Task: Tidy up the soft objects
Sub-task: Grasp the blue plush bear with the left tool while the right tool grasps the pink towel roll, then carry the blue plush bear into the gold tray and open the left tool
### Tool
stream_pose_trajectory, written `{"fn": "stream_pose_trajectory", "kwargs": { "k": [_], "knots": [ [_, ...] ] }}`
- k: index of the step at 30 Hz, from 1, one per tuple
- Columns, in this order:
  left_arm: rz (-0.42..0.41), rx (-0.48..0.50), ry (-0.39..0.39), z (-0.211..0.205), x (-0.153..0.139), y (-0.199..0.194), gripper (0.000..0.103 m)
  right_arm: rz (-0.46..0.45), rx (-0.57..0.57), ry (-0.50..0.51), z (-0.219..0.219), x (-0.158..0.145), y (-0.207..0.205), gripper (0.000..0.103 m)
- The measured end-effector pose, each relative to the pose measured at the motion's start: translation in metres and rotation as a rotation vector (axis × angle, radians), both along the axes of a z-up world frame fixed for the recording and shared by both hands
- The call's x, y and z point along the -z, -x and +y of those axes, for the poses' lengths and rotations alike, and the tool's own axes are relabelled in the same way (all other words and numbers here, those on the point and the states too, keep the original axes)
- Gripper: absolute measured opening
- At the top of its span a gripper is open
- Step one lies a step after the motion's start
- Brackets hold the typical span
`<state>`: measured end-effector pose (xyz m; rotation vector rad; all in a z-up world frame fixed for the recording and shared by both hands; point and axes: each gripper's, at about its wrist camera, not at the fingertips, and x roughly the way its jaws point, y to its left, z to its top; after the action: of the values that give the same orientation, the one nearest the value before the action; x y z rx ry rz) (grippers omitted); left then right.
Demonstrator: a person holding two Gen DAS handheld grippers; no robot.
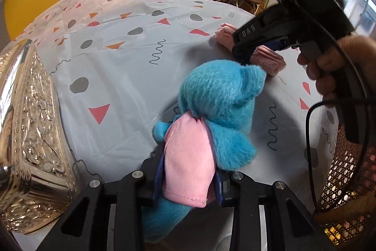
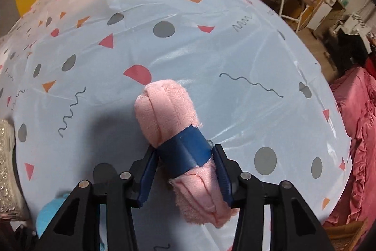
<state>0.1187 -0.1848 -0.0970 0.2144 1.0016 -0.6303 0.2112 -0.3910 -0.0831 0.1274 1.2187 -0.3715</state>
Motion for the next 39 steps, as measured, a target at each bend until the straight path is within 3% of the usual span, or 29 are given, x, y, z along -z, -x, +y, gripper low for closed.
{"fn": "stream_pose_trajectory", "kwargs": {
  "k": [10, 14, 20, 25, 31, 39],
  "knots": [
    [-0.010, 0.000, -0.036, -0.007, -0.010, -0.003, 0.031, 0.005, 0.017, -0.021, -0.004, 0.010, 0.006, 0.047],
    [-0.043, -0.007, 0.008, -0.008, -0.038, -0.010, 0.031, 0.007, -0.002, -0.001, 0.000, 0.010, 0.008, 0.046],
    [-0.092, -0.116, 0.116, 0.017, -0.100, -0.039, 0.031, 0.000, -0.024, 0.019, 0.008, 0.006, 0.008, 0.045],
    [-0.154, -0.277, 0.163, 0.073, -0.145, -0.065, 0.031, -0.002, -0.013, -0.004, 0.004, 0.006, 0.005, 0.046],
    [-0.212, -0.486, 0.208, 0.161, -0.177, -0.075, 0.031, -0.005, -0.021, -0.004, 0.003, 0.007, 0.006, 0.047],
    [-0.304, -0.668, 0.149, 0.252, -0.179, -0.041, 0.031, 0.002, -0.063, 0.063, 0.015, 0.005, 0.007, 0.046]
  ]
}}
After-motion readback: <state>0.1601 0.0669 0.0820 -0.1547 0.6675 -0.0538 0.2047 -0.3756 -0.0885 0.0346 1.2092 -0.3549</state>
